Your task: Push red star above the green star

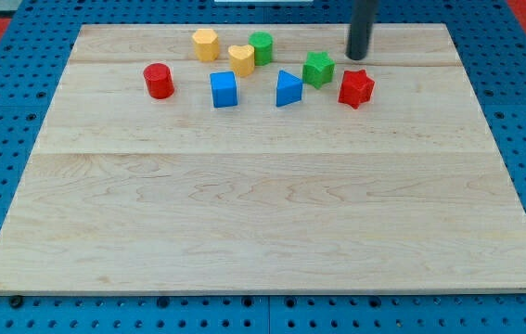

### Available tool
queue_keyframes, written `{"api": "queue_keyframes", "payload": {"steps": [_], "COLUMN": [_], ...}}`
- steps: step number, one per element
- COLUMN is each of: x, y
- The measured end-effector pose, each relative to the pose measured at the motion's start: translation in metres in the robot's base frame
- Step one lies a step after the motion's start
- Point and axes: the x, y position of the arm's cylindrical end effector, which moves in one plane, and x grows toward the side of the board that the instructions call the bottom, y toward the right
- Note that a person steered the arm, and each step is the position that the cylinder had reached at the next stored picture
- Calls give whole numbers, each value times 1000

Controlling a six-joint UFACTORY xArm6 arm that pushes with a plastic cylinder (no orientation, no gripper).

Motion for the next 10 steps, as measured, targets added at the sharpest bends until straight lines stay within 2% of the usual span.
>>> {"api": "queue_keyframes", "payload": {"steps": [1, 2, 3, 4, 5, 6, 7, 10], "x": [23, 26, 26, 28, 49, 79, 85, 44], "y": [-21, -84, -67, 19, 66, 72, 19, -50]}}
